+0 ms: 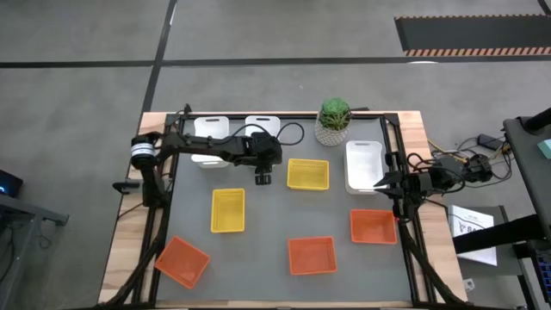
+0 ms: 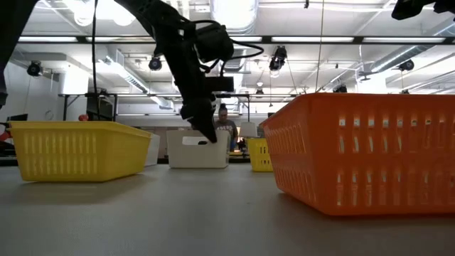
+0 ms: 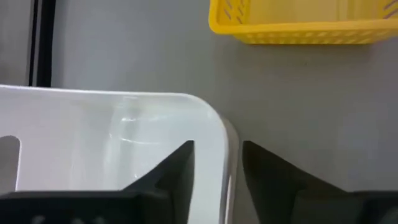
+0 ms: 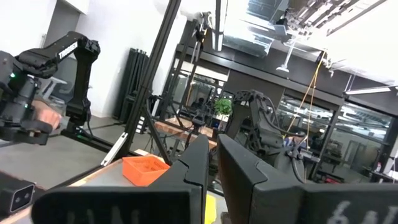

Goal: Stack baskets by color
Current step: Stack the middle white bin on top of the left white bin

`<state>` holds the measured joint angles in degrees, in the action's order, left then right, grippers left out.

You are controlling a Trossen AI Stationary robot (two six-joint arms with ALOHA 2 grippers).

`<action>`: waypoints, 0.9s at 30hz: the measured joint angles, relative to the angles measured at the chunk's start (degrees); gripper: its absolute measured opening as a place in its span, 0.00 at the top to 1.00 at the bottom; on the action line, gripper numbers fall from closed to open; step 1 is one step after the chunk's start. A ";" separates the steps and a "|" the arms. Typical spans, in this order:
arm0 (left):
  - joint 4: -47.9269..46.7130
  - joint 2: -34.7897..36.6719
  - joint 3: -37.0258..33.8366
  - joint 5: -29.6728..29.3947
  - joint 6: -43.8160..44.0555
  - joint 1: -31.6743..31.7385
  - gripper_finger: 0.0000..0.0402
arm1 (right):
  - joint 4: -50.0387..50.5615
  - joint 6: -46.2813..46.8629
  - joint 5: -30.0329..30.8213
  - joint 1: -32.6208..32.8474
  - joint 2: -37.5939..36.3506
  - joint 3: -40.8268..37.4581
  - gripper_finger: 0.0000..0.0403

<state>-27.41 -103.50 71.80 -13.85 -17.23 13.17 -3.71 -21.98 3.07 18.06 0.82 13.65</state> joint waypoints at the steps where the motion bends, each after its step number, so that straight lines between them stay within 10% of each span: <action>1: -0.03 0.07 0.05 0.02 -0.08 0.00 0.76 | 0.01 -0.15 -0.01 0.00 0.00 0.00 0.93; 7: 0.00 0.28 0.32 0.16 -1.67 0.00 0.98 | -0.34 -0.59 0.02 0.00 0.02 0.00 0.93; 27: -5.91 12.09 1.17 -6.16 -4.51 -5.40 1.00 | -1.13 -0.35 0.07 0.00 0.50 0.00 0.93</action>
<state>-33.33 -91.42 72.97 -20.01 -21.74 7.77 -4.84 -22.33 3.14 18.06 1.32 13.65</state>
